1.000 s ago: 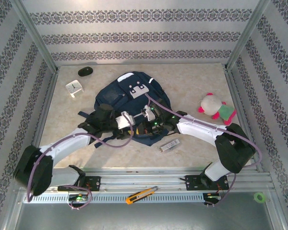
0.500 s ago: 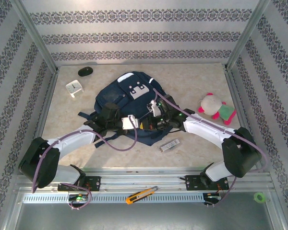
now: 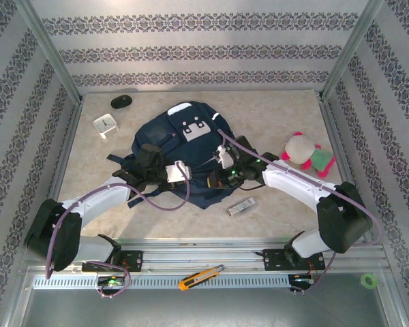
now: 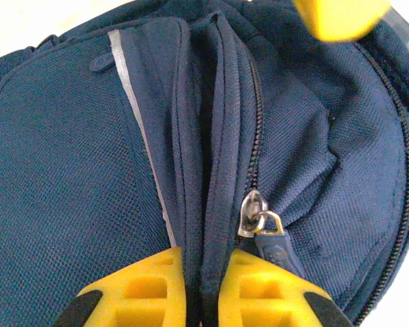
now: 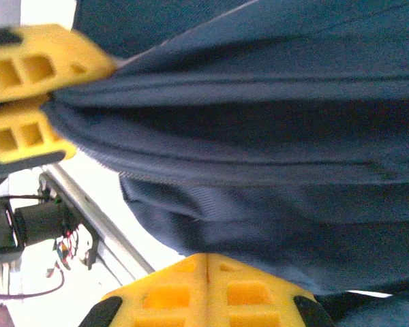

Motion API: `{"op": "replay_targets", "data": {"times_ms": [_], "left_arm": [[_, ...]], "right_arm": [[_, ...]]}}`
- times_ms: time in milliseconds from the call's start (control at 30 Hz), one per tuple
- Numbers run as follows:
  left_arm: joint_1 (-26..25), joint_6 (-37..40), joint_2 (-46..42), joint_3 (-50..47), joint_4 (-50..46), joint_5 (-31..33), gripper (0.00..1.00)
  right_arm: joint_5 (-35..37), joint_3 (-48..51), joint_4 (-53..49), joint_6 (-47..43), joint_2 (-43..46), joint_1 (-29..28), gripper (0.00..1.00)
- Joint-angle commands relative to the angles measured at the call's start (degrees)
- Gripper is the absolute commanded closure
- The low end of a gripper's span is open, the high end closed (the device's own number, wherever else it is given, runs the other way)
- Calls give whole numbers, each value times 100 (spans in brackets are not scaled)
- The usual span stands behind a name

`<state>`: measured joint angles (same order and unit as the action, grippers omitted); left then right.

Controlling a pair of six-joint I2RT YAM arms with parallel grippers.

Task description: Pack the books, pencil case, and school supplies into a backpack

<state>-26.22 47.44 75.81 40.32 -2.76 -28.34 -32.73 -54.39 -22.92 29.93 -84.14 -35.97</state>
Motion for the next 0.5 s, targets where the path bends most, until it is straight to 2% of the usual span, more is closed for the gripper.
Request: {"op": "replay_targets", "data": {"times_ms": [0, 67, 200, 233, 333, 367, 467], "left_arm": [[67, -787, 14, 30, -39, -299, 91], [72, -1219, 20, 47, 9, -503, 91], [66, -2172, 43, 161, -104, -930, 88], [70, -2377, 26, 152, -101, -1039, 82], [69, -2601, -108, 10, -24, -840, 47], [66, -2529, -154, -23, -54, -694, 43], [75, -2374, -241, -66, -119, -417, 40]], "right_arm": [[280, 156, 134, -76, 220, -224, 91], [412, 295, 345, 9, 452, -243, 80], [562, 505, 876, 372, 903, -312, 75], [625, 529, 961, 442, 1003, -365, 75], [868, 658, 1096, 589, 1160, -420, 74], [918, 684, 1092, 608, 1169, -416, 74], [1051, 757, 1072, 678, 1157, -366, 68]]}}
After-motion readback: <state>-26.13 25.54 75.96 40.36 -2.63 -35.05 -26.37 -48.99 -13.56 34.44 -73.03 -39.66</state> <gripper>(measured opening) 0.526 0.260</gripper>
